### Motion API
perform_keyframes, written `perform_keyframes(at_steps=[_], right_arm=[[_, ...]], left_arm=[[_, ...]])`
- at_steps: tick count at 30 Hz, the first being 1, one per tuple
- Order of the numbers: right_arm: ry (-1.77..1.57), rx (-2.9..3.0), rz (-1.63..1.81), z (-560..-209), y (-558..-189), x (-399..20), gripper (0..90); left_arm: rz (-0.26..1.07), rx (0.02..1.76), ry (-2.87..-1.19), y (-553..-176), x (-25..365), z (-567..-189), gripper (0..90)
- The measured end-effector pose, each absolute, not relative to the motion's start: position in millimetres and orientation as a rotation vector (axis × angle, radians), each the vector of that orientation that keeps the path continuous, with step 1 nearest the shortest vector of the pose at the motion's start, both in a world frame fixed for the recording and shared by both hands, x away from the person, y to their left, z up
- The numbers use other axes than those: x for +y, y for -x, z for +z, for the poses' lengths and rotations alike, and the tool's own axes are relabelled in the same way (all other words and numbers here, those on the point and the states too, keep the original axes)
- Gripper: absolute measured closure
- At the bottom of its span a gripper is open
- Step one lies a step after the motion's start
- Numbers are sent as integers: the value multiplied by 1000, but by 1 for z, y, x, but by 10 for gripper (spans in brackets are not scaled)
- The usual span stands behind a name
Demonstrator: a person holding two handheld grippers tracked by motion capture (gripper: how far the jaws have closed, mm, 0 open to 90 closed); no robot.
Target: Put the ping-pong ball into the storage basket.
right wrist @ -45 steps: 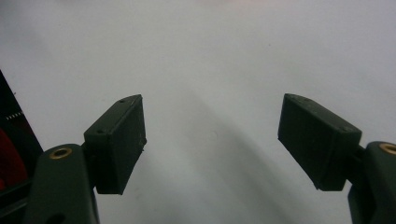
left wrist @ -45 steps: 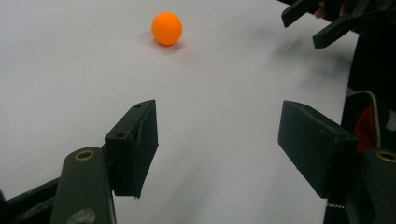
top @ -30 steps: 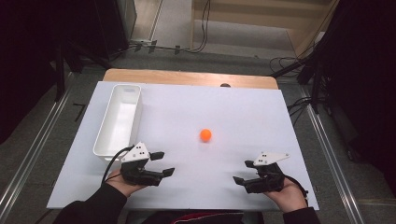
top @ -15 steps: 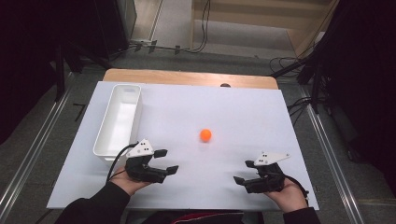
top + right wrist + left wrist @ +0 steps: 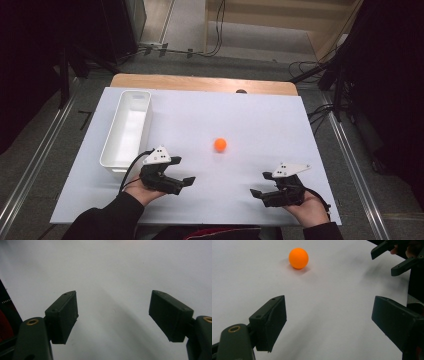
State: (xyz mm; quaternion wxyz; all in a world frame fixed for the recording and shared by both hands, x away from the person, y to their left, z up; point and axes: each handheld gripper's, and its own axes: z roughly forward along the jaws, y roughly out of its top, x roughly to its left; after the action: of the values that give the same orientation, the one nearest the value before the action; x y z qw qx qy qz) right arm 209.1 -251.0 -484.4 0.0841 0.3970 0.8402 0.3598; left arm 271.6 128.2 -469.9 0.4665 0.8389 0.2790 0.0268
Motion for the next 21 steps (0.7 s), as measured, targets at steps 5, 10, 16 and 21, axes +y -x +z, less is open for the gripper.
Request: perform_keyframes(at_steps=[5, 10, 16, 21], right_arm=[[-1184, 2506, 1072, -484, -209, -251, 217], [-1187, 2502, 1075, -484, -209, -251, 217], [-1184, 2502, 1075, -484, -209, -251, 217], [-1185, 2502, 1074, -484, -209, -251, 217]], left_arm=[[42, 655, -2073, -274, 121, -471, 0], [79, 657, -2075, -276, 117, -470, 0], [92, 671, -2073, -280, 114, -471, 0], [92, 674, -2071, -282, 111, -471, 0]])
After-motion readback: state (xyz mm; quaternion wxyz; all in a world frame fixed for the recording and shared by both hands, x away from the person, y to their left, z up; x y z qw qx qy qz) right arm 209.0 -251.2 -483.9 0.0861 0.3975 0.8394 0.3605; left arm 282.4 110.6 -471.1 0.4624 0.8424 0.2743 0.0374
